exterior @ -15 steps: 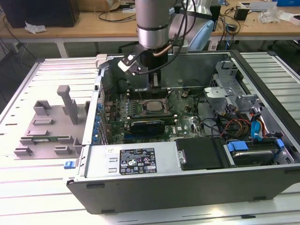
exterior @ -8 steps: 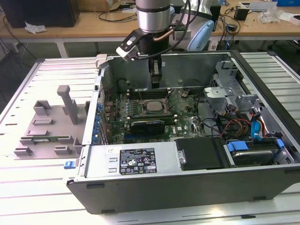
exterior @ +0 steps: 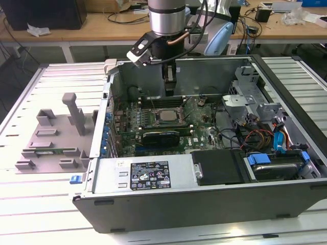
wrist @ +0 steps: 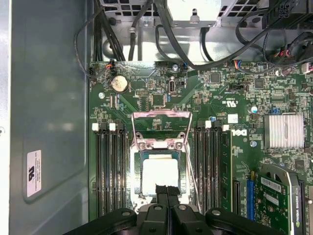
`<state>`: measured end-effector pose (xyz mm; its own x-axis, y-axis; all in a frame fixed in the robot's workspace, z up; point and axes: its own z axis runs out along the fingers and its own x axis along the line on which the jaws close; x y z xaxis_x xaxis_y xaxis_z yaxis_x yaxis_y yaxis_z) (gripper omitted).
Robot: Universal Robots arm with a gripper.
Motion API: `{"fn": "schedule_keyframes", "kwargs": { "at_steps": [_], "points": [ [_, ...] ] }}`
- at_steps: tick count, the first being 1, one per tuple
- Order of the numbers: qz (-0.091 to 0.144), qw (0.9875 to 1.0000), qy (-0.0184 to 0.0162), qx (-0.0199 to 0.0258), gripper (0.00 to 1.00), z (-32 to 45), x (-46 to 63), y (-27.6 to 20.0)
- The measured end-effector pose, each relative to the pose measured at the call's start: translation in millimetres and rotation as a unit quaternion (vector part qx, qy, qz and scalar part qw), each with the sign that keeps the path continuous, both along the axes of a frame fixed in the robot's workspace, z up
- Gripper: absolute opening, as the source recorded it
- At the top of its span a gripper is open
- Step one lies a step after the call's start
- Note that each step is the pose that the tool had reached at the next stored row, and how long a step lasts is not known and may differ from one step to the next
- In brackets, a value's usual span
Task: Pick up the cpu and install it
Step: 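Close the cpu cover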
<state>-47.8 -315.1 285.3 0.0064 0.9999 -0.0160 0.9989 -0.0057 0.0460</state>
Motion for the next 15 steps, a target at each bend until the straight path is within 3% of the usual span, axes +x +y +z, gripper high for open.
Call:
{"fn": "schedule_keyframes", "kwargs": {
  "at_steps": [10, 15],
  "points": [
    [0.0, 1.0, 0.0, -0.0004, 0.11, 0.0, 0.2, 0.0],
    [0.0, 1.0, 0.0, -0.0004, 0.11, 0.0, 8.3, 0.0]
  ]
}}
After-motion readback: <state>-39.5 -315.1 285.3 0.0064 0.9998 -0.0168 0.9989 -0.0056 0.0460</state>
